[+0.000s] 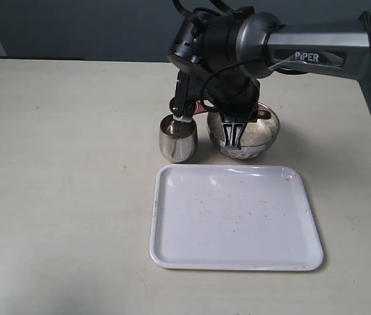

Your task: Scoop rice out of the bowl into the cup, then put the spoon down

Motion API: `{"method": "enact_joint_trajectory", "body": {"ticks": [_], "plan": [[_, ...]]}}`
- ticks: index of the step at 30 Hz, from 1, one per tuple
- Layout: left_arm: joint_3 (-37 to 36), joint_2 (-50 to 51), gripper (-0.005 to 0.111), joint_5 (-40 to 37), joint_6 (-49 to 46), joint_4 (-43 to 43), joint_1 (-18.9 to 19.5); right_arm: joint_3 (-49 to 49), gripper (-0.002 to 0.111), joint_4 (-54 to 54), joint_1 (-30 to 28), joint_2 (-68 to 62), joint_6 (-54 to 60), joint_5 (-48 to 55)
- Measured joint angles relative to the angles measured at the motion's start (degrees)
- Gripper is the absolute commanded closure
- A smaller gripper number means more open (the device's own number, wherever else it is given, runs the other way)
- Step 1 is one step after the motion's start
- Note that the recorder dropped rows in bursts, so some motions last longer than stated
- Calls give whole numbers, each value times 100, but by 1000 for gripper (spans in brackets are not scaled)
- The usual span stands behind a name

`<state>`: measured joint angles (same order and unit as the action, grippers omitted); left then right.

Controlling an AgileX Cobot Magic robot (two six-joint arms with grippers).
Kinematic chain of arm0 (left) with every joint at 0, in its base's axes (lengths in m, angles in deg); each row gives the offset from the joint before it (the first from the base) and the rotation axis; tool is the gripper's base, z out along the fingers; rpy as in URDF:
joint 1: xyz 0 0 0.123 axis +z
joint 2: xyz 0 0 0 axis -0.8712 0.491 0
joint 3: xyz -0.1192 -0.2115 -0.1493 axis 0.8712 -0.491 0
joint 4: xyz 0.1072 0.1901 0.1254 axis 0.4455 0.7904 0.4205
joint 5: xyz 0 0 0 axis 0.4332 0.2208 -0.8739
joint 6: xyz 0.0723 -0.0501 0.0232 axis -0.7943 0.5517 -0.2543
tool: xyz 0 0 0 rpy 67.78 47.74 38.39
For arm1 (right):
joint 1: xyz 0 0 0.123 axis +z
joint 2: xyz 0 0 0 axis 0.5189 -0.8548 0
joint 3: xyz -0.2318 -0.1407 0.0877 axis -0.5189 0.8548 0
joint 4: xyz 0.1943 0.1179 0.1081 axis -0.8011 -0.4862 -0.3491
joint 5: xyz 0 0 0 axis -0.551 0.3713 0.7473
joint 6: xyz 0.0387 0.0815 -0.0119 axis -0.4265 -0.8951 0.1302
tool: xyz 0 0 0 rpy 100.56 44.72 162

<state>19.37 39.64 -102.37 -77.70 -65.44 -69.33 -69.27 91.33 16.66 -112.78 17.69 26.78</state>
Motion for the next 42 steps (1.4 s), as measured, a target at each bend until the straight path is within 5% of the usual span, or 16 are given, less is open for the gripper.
{"method": "enact_joint_trajectory", "body": {"ticks": [42], "plan": [[0, 0, 106, 0, 0, 30, 0, 0, 109, 514, 181, 0, -472, 0]]}}
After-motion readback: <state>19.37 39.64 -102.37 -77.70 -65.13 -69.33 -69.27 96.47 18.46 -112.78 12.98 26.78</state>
